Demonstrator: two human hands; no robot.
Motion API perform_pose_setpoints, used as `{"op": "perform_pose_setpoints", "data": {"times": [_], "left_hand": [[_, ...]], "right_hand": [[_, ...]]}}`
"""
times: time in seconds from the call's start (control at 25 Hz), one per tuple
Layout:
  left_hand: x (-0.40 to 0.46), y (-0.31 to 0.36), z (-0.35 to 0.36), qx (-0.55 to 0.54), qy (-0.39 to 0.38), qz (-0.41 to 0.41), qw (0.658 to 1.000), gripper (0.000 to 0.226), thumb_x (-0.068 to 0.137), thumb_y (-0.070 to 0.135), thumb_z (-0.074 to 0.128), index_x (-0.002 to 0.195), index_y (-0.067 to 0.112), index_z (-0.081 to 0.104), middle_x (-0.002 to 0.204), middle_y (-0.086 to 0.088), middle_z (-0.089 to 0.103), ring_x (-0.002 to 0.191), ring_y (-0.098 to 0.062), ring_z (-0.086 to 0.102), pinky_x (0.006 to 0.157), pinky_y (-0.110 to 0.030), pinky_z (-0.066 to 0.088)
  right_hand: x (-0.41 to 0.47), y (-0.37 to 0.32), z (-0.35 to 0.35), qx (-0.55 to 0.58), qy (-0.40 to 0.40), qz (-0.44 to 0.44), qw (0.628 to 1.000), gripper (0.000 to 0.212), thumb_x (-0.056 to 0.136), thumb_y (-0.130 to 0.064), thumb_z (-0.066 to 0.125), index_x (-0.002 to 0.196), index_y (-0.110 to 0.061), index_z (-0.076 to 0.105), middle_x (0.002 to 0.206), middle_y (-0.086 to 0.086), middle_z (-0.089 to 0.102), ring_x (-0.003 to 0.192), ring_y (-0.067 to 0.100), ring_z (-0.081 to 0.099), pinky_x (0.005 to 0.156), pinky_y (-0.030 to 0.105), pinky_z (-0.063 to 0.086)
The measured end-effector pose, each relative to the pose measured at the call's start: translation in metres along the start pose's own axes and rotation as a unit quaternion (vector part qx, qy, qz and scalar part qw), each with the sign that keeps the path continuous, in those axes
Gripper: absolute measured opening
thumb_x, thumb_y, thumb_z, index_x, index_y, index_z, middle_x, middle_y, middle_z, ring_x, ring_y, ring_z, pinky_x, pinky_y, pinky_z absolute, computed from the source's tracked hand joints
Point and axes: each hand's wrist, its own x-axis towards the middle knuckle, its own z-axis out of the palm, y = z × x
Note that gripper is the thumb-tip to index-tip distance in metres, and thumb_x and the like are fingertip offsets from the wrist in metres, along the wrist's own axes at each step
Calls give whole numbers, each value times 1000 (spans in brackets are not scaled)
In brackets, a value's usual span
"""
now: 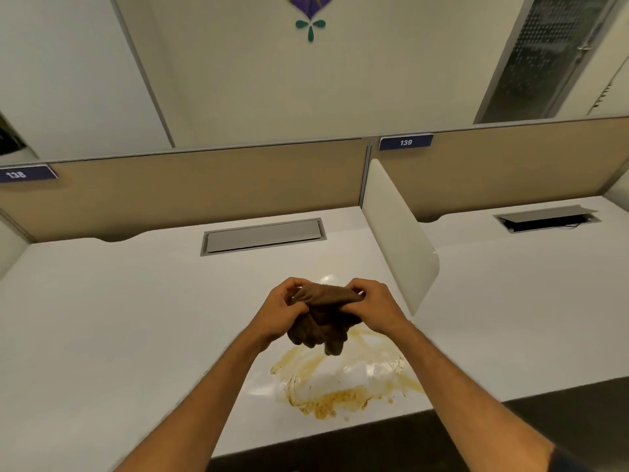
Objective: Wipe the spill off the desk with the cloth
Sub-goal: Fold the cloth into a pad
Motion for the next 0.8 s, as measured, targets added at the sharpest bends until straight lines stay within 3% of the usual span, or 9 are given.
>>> {"op": "perform_pose_setpoints", "data": {"times": [0.16, 0.32, 0.44, 0.56, 0.64, 0.72, 0.8], "left_hand": [[-25, 8, 20, -30, 45, 1, 999, 36, 101, 4, 58, 117, 36, 64, 120, 4, 70, 112, -17, 68, 76, -18, 60], [-50, 11, 46, -39, 46, -5, 998, 39, 100, 8, 63, 121, 41, 63, 126, 8, 67, 119, -20, 66, 79, -20, 60], [-74, 11, 67, 2, 40, -12, 999, 47, 97, 15, 71, 132, 43, 57, 143, 11, 59, 135, -20, 55, 99, -27, 51], [-96, 10, 80, 89, 30, -14, 995, 80, 91, 37, 80, 158, 40, 35, 168, 12, 33, 149, -10, 30, 120, -42, 32], [-107, 13, 83, 144, -21, 10, 989, 91, 87, 47, 80, 160, 48, 25, 172, 15, 24, 156, -14, 20, 125, -50, 24], [-115, 20, 84, 176, -72, 13, 982, 78, 81, 51, 77, 146, 60, 35, 158, 16, 43, 150, -18, 33, 122, -50, 32], [-120, 24, 85, 152, -73, 2, 986, 49, 75, 53, 73, 119, 60, 54, 123, 21, 64, 121, -11, 60, 104, -36, 53]], "right_hand": [[-23, -4, -17, -7, -26, 4, 1000, 17, 83, -25, 79, 83, -22, 62, 82, 2, 67, 79, 22, 68, 58, 28, 57], [-53, -2, -35, 31, -41, -2, 999, 11, 89, -24, 74, 89, -21, 63, 89, 2, 68, 87, 22, 68, 70, 30, 56], [-76, -1, -42, 86, -73, -13, 994, 8, 94, -17, 68, 102, -19, 68, 98, 1, 70, 96, 20, 69, 81, 28, 58], [-89, -5, -50, 62, -144, -41, 987, 17, 96, -13, 67, 109, -22, 70, 103, -4, 71, 101, 18, 68, 88, 29, 59], [-94, -10, -54, 27, -179, -55, 982, 21, 96, -8, 64, 111, -21, 71, 104, -4, 70, 102, 20, 67, 90, 31, 59], [-96, -16, -56, -5, -196, -67, 978, 28, 95, -2, 61, 113, -20, 73, 105, -3, 71, 102, 21, 67, 90, 32, 59], [-99, -22, -55, -29, -201, -86, 975, 34, 93, 3, 60, 115, -18, 75, 108, -1, 73, 103, 20, 67, 91, 31, 59]]}}
